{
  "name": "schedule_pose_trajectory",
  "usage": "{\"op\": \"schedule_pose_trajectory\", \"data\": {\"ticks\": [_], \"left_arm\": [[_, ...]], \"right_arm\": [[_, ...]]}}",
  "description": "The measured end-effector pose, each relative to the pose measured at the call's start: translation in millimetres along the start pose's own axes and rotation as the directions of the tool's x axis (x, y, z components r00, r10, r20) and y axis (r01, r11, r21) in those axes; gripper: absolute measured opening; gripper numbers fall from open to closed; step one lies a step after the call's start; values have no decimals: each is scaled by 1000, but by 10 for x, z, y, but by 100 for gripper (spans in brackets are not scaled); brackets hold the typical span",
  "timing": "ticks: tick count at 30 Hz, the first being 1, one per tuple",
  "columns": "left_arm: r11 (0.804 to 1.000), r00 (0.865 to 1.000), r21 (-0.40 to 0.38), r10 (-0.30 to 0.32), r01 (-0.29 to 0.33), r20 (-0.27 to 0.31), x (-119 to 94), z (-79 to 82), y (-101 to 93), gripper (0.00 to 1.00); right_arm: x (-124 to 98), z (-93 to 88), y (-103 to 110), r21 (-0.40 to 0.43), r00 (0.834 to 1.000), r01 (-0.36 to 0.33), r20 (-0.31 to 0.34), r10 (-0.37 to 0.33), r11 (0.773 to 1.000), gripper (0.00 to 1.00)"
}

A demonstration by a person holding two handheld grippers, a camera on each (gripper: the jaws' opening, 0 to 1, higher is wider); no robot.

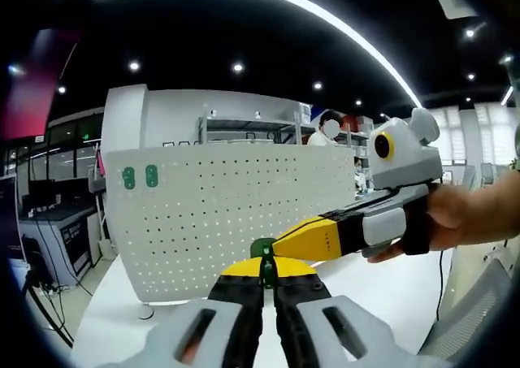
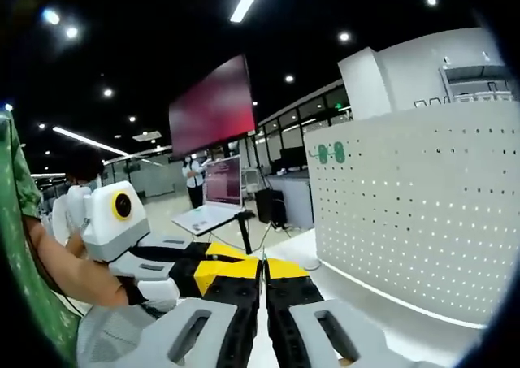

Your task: Insert the hook assembly into the mounting plate slot until the hook locks in place.

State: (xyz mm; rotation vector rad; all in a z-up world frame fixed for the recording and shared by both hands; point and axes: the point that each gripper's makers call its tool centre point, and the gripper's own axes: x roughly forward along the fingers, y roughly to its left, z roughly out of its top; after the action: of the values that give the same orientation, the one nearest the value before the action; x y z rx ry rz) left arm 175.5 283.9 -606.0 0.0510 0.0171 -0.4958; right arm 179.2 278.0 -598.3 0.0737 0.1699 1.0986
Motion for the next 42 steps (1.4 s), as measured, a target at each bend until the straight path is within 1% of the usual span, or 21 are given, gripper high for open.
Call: {"op": "schedule_pose_trajectory", "data": {"ticks": [7,11,13,14,15,20,24,27,29,31,34,36,38,40,42], "left_arm": [[1000,1000,24,1,-1,7,-1,28,-17,2],[1000,1000,28,4,-5,21,2,81,2,2],[999,1000,32,6,-7,29,7,113,8,2],[999,999,33,7,-8,33,8,125,12,2],[999,999,33,8,-10,39,9,141,17,2],[999,998,31,10,-12,56,10,192,25,3],[1000,997,24,12,-13,75,11,244,19,3],[1000,996,12,6,-7,88,20,294,-1,3],[1000,996,14,1,-2,94,25,324,-19,3],[1000,995,12,-7,5,101,28,351,-37,3],[1000,994,4,-11,11,110,26,383,-55,3],[1000,994,0,-15,15,112,31,390,-63,3],[1000,993,-2,-15,16,113,34,392,-63,3],[1000,994,-1,-16,16,112,39,390,-60,3],[1000,994,-2,-17,17,109,46,381,-60,3]], "right_arm": [[-37,24,-17,-11,1000,13,0,-13,1000,4],[-90,35,-47,-32,1000,30,-8,-30,999,8],[-119,37,-53,-45,999,38,-12,-39,998,8],[-140,31,-75,-71,998,53,-21,-55,996,7],[-153,34,-81,-80,998,61,-21,-62,995,8],[-227,67,-129,-103,996,89,-22,-91,991,9],[-224,74,-74,-112,997,66,-31,-70,991,9],[-165,32,-9,-148,997,47,-54,-56,988,9],[-139,49,16,-156,998,43,-49,-51,987,9],[-121,81,10,-192,997,50,-42,-59,980,7],[-111,99,-9,-211,997,53,-40,-63,976,5],[-101,112,-6,-207,998,48,-38,-57,977,4],[-97,119,6,-218,998,41,-37,-50,975,0],[-108,135,1,-256,998,47,-30,-57,965,0],[-106,120,0,-253,998,46,-34,-56,966,0]]}}
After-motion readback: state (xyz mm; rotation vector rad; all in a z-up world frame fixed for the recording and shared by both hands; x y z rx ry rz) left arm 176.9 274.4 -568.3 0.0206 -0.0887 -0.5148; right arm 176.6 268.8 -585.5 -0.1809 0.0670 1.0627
